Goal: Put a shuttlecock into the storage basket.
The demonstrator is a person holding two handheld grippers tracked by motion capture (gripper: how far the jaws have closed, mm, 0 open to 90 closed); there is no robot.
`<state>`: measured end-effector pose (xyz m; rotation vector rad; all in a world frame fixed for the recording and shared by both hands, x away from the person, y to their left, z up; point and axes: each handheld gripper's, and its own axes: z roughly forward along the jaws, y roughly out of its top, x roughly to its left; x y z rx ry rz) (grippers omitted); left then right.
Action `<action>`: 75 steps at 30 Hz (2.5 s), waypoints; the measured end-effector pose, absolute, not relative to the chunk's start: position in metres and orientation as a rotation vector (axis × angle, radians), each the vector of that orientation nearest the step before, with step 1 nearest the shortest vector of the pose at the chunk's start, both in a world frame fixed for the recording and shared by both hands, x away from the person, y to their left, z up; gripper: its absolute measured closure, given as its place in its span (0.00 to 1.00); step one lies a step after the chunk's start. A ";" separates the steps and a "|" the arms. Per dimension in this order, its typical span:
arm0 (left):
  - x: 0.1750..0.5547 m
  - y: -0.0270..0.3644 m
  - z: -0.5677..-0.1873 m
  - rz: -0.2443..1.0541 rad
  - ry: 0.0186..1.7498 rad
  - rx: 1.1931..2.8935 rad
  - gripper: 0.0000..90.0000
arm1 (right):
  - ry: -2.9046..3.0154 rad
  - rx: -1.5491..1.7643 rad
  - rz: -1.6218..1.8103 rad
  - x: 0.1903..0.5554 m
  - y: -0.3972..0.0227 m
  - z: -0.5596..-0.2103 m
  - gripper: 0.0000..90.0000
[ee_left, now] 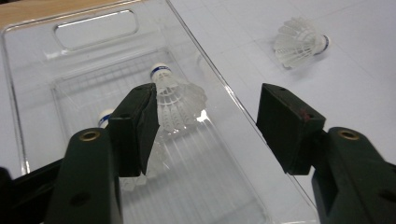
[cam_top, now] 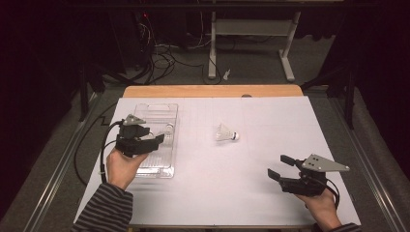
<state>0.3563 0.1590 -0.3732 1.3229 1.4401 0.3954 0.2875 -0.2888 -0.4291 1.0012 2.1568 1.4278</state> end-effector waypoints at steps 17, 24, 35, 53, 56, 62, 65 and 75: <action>0.335 0.156 -0.369 0.385 1.369 1.310 0.43 | 2.160 0.998 1.425 0.288 -0.288 -0.429 0.31; 0.325 0.154 -0.370 0.376 1.348 1.301 0.42 | 2.159 0.998 1.425 0.287 -0.288 -0.429 0.31; 0.312 0.154 -0.373 0.387 1.317 1.302 0.42 | 2.161 0.999 1.423 0.287 -0.288 -0.429 0.31; 0.300 0.155 -0.376 0.348 1.286 1.274 0.42 | 2.160 0.998 1.424 0.287 -0.288 -0.429 0.31; 0.298 0.156 -0.377 0.349 1.283 1.273 0.42 | 2.160 0.998 1.423 0.287 -0.288 -0.429 0.31; 0.293 0.155 -0.378 0.346 1.268 1.261 0.42 | 2.159 0.999 1.423 0.287 -0.288 -0.429 0.31; 0.291 0.155 -0.378 0.341 1.263 1.261 0.42 | 2.159 0.998 1.423 0.287 -0.288 -0.429 0.31; 0.285 0.155 -0.383 0.339 1.255 1.249 0.42 | 2.158 0.998 1.425 0.287 -0.288 -0.429 0.31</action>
